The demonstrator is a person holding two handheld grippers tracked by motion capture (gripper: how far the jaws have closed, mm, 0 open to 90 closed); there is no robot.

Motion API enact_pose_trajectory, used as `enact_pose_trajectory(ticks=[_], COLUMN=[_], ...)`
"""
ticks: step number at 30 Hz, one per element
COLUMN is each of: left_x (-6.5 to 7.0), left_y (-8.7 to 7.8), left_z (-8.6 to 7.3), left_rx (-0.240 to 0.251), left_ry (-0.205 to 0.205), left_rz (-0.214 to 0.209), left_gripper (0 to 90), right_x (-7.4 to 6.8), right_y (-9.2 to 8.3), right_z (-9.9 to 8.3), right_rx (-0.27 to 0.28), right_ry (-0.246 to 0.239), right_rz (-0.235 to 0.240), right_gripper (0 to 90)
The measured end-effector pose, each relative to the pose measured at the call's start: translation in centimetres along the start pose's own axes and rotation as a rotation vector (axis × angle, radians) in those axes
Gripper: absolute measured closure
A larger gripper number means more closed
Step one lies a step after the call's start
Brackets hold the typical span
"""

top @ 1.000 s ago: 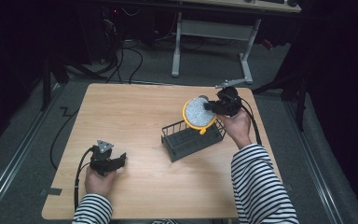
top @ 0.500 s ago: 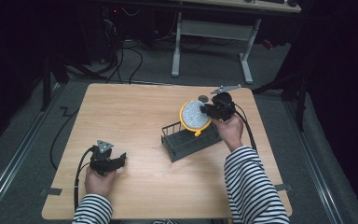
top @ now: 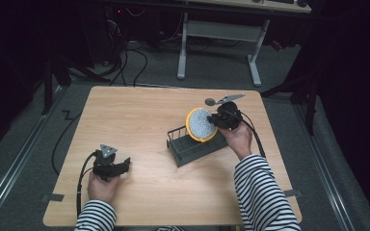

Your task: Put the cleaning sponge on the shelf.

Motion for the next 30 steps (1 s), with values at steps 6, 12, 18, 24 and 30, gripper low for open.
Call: enact_pose_trajectory(ticks=[6,12,18,24,30], left_x=[0.0,0.0,0.0,0.0,0.0], left_y=[0.0,0.0,0.0,0.0,0.0], left_z=[0.0,0.0,0.0,0.0,0.0], left_rx=[-0.001,0.0,0.0,-0.001,0.0], left_ry=[0.003,0.003,0.003,0.003,0.003], left_rz=[0.003,0.005,0.004,0.003,0.005], left_gripper=[29.4,29.5,29.5,29.4,29.5], right_x=[-0.1,-0.2,-0.4,-0.5,0.0], right_y=[-0.1,-0.1,0.0,-0.6,-2.0], right_z=[-0.9,-1.5,-1.6,-2.1,-2.6], right_rx=[-0.022,-0.027,-0.03,0.003,0.042], right_ry=[-0.02,-0.017,-0.015,0.025,0.056], right_rz=[0.01,0.03,0.041,0.033,0.019], right_gripper=[86.0,86.8,85.5,70.5,59.8])
Point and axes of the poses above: each handheld gripper's, and its own axes: y roughly forward along the jaws, z roughly out of its top, x roughly to its right, the point moved 2 cm from there along y, roughly forward along the jaws, and after that the axes turned 10 degrees about -y, right-handed, at the moved point
